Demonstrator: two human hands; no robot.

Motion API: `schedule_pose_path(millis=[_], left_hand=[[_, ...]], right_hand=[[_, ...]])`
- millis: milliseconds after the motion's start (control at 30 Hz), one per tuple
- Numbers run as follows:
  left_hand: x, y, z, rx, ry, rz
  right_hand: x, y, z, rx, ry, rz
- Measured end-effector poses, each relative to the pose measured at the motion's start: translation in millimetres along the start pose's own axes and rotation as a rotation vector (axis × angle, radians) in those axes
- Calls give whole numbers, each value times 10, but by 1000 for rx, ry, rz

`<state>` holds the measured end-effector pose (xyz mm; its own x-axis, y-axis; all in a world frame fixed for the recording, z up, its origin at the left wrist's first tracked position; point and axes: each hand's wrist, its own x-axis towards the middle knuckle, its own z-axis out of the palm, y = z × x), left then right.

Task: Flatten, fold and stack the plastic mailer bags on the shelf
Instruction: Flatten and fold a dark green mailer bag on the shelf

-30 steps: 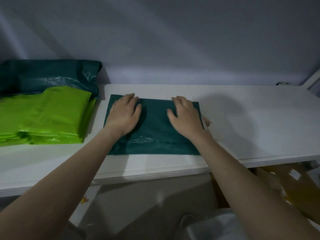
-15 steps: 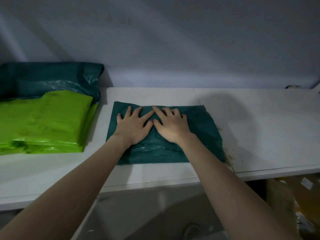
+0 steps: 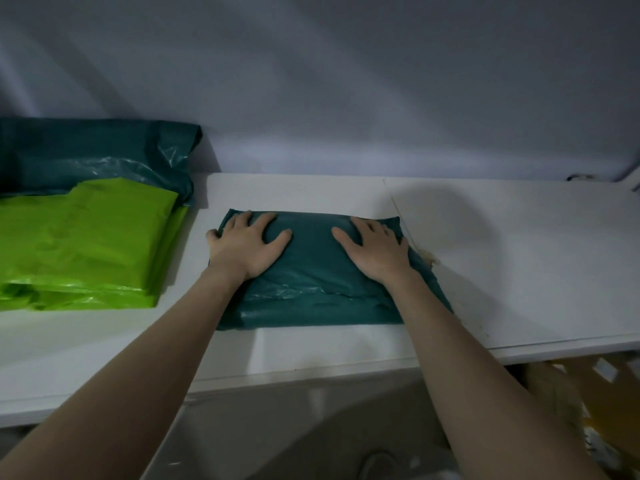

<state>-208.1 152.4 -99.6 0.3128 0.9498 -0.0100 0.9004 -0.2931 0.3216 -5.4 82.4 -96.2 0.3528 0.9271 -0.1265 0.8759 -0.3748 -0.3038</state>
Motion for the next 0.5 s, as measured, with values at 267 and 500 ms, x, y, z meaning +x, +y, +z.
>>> schedule_pose_path(millis=[267,500], left_hand=[[46,-80,70,-29,10,-117],[11,-59,91,-135,59,-196]], right_hand=[[27,16,-16,60,-37,112],[59,117,-2,84,22,205]])
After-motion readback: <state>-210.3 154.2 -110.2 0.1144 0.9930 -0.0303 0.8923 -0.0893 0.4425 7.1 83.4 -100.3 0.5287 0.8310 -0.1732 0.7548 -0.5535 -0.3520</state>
